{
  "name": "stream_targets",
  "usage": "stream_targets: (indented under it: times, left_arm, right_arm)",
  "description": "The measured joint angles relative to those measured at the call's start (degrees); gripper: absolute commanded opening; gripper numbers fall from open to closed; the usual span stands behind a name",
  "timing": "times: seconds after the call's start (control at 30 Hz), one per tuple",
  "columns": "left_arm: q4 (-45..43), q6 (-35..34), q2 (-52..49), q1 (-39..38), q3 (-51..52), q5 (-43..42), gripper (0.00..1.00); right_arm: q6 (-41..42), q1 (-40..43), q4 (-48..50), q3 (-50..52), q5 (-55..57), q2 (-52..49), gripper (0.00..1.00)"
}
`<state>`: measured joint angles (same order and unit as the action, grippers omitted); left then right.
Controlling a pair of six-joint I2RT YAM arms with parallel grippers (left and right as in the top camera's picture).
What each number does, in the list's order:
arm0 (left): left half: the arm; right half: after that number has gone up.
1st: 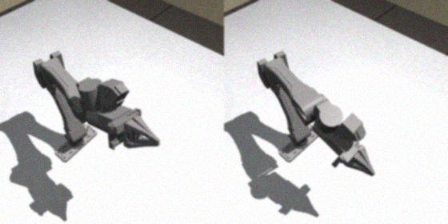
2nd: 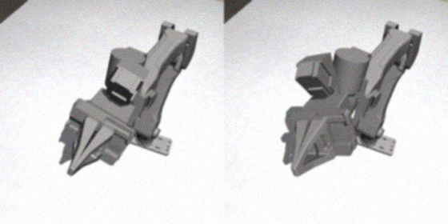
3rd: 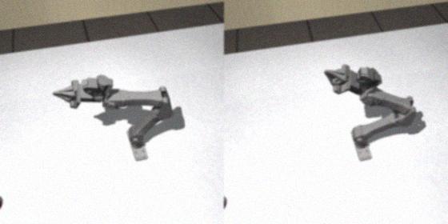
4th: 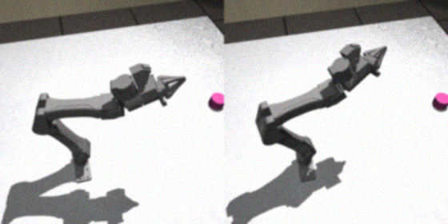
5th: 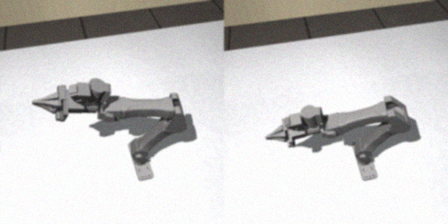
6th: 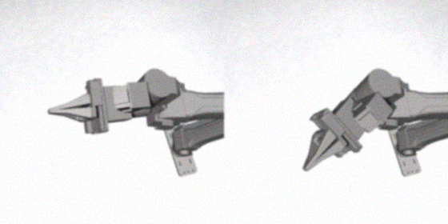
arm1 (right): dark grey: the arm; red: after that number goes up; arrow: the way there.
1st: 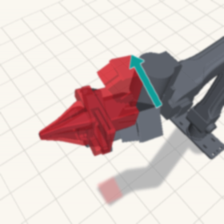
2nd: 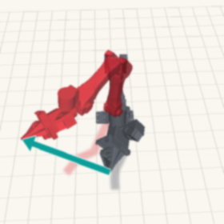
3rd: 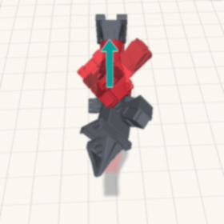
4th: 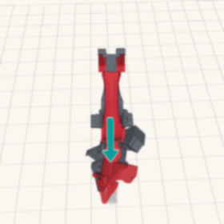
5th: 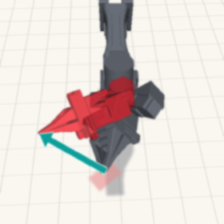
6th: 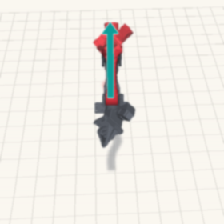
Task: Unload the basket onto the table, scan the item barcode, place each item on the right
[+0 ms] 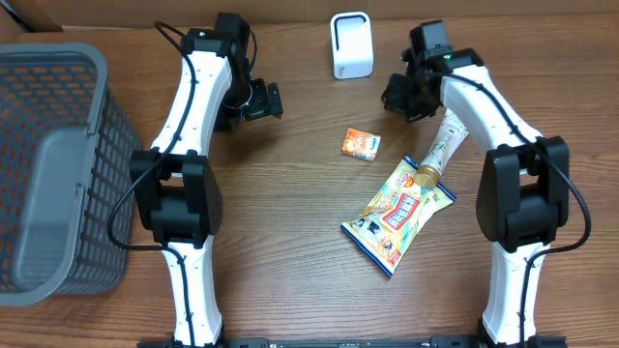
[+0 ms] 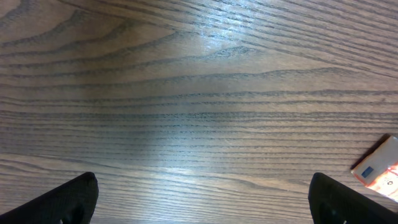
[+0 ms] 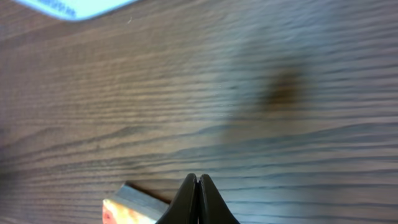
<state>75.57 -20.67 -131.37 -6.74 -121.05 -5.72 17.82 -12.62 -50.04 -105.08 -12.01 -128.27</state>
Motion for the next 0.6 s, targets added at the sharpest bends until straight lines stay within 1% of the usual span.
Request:
stream_targets:
  times: [0.13,0.3,0.6]
  left_arm:
    - [0.0,0.0,0.0,0.0,0.0,0.0,1.0]
    - [0.0,0.0,0.0,0.0,0.0,0.0,1.0]
    - [0.0,0.0,0.0,0.0,0.0,0.0,1.0]
  right_arm:
    - [0.0,-2.7,0.3,2.3,-0.2,-1.0,0.04]
    - [0.0,-5.4,-2.7,3.7,-0.3,-2.8,0.04]
    - [0.1,-5.1,-14.4,3.8,-4.0,-2.9,0.04]
